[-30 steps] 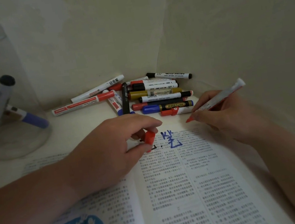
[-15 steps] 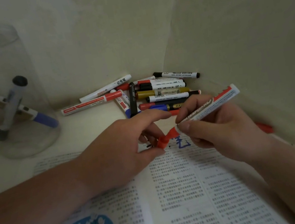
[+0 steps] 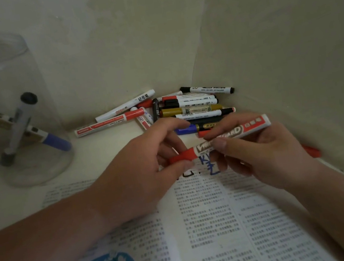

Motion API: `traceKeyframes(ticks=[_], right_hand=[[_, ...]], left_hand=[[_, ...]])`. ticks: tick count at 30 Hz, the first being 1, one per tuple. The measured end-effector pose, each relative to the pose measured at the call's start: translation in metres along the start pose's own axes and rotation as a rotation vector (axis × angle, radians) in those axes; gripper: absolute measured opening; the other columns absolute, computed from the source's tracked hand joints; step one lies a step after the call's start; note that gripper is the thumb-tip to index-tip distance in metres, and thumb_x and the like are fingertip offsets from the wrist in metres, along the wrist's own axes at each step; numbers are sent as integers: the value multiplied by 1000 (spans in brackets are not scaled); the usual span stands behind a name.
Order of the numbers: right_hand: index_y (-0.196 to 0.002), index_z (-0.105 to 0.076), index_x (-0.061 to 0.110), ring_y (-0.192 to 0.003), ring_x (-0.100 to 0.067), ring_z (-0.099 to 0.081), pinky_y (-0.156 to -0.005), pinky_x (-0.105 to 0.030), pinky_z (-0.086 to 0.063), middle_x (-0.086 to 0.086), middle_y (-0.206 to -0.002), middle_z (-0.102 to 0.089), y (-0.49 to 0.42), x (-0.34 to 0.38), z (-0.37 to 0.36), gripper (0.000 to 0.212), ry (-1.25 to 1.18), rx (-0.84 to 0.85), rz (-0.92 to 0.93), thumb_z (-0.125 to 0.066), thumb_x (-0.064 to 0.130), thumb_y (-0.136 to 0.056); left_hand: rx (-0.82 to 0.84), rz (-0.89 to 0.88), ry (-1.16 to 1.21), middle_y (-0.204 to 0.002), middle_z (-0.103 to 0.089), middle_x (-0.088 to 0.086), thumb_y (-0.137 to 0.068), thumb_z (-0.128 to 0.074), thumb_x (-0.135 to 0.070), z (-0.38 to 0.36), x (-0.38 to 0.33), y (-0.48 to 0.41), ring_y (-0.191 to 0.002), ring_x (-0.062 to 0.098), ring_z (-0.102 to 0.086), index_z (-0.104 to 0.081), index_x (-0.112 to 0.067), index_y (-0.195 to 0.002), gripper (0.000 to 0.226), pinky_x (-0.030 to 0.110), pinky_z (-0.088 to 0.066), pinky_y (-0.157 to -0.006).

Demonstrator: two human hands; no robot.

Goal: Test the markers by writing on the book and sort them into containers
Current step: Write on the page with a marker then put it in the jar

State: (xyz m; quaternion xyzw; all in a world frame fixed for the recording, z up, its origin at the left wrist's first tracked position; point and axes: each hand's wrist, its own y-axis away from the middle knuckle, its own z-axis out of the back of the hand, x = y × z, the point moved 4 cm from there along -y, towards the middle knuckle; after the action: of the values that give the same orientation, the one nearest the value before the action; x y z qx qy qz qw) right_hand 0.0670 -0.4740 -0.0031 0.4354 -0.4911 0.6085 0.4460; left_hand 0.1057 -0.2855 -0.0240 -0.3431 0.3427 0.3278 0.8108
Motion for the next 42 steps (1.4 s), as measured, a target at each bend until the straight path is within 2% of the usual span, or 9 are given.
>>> traceKeyframes(ticks=[3, 7, 11, 16, 21, 26, 30, 37, 42], right_hand=[[-98, -75, 9, -57, -29, -66, -40, -19, -40, -24, -77, -70, -1, 2, 1, 27, -207, 45, 19, -80, 23, -76], [-100, -65, 20, -56, -28, -66, -36, -19, -39, -25, -79, -70, -2, 2, 3, 33, -333, 31, 23, -83, 22, -72], [-74, -73, 25, -46, -17, -54, -40, -18, -37, -11, -63, -67, -2, -2, 16, 21, -23, -94, 27, -90, 30, -63], [-80, -81, 25, -51, -3, -56, -52, -14, -44, 8, -61, -69, 7, 7, 12, 10, 270, -102, 101, -77, 29, -72], [-60, -69, 19, -43, -16, -33, -44, -20, -32, -2, -46, -48, 9, -7, 13, 48, 188, 89, -146, -77, 65, -70], [-69, -66, 8, -36, -11, -29, -38, -15, -25, -4, -44, -41, 2, -8, 10, 35, -199, 11, -277, -90, 33, -61], [-85, -64, 3, -46, -14, -36, -41, -21, -26, -6, -55, -48, -9, -2, 15, 21, -345, -151, -132, -75, 17, -74], [-79, -66, 17, -53, -11, -54, -51, -22, -41, 6, -65, -68, -1, 40, 98, 19, 588, -593, 84, -64, 24, -97], [-73, -71, 26, -55, -14, -58, -52, -26, -41, 4, -60, -63, 1, 21, 100, 30, 1246, -271, -396, -71, 54, -82]], left_hand=[[-37, -14, -17, -92, -63, -22, -88, -62, -48, 3, 2, -3, -84, 6, -62, -63, -48, -101, 13, 15, -47, -69], [-59, -29, 118, -80, -65, -10, -90, -59, -44, 7, 1, -1, -67, 4, -58, -70, -36, -101, 17, 17, -44, -59], [-96, 13, 275, -79, -69, -9, -85, -66, -42, 8, 5, 0, -65, 2, -58, -70, -39, -103, 19, 21, -49, -61], [3, 3, 160, -71, -67, -1, -87, -60, -54, 11, -1, 0, -53, 8, -54, -70, -36, -96, 23, 26, -45, -51], [-6, -161, -78, -80, -68, -10, -92, -60, -54, 14, -9, 5, -72, 11, -64, -69, -32, -101, 25, 27, -47, -61], [-60, -208, -201, -85, -68, -20, -92, -62, -47, 12, -13, 2, -84, -2, -61, -73, -32, -105, 23, 14, -45, -71], [-20, -165, -366, -84, -51, -38, -90, -53, -60, 4, -4, -5, -85, -14, -52, -66, -38, -122, 41, 7, -37, -67], [-33, -162, -436, -107, -49, -35, -86, -38, -76, 3, 1, 0, -89, 0, -54, -33, -57, -138, 56, 14, -39, -61], [-2, -165, -438, -96, -54, -34, -90, -38, -68, 1, 4, -2, -78, 2, -57, -60, -47, -116, 40, 13, -39, -62]])
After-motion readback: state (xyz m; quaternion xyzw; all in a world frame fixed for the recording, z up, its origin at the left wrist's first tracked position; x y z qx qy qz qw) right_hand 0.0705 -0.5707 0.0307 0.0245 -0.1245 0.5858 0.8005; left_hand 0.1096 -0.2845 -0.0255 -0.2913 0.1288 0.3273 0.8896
